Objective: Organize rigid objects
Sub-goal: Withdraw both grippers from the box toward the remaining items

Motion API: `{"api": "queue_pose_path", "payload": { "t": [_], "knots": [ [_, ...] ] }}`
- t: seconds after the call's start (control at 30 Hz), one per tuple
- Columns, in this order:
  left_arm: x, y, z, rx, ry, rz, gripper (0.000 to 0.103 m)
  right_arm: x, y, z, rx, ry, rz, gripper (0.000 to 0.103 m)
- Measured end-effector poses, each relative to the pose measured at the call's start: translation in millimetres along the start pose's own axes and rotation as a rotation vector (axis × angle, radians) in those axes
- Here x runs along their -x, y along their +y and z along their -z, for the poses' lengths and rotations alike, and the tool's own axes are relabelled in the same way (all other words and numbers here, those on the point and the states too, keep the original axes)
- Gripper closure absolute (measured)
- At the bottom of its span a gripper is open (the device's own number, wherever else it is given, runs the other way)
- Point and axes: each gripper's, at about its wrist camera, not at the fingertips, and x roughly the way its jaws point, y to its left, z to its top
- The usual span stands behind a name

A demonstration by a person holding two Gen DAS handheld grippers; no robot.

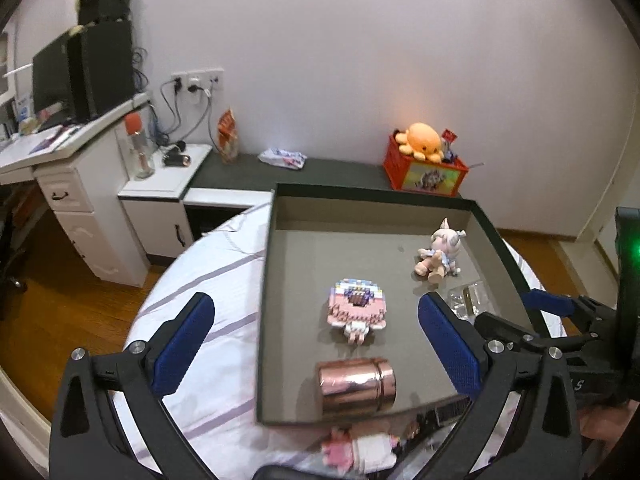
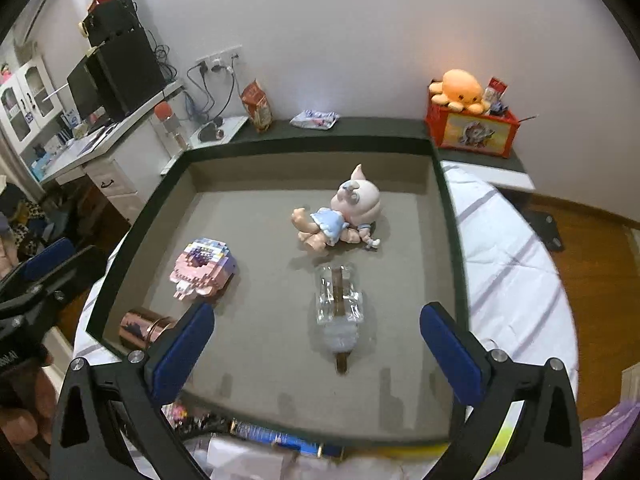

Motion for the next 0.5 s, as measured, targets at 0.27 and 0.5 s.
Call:
{"api": "queue_pose_path", "payload": {
  "t": [0.27, 0.5],
  "knots": [
    [53.0, 0.3, 20.7, -0.006, -0.070, 0.003, 0.000, 48.7, 14.6, 28.6, -0.010, -0.081, 0.037, 0.000],
    [95.0, -3.1, 46.4, -0.024, -0.109, -0.004, 0.000, 93.9, 32.4, 62.3, -0.005, -0.146, 0.045, 0.000]
  ]
}}
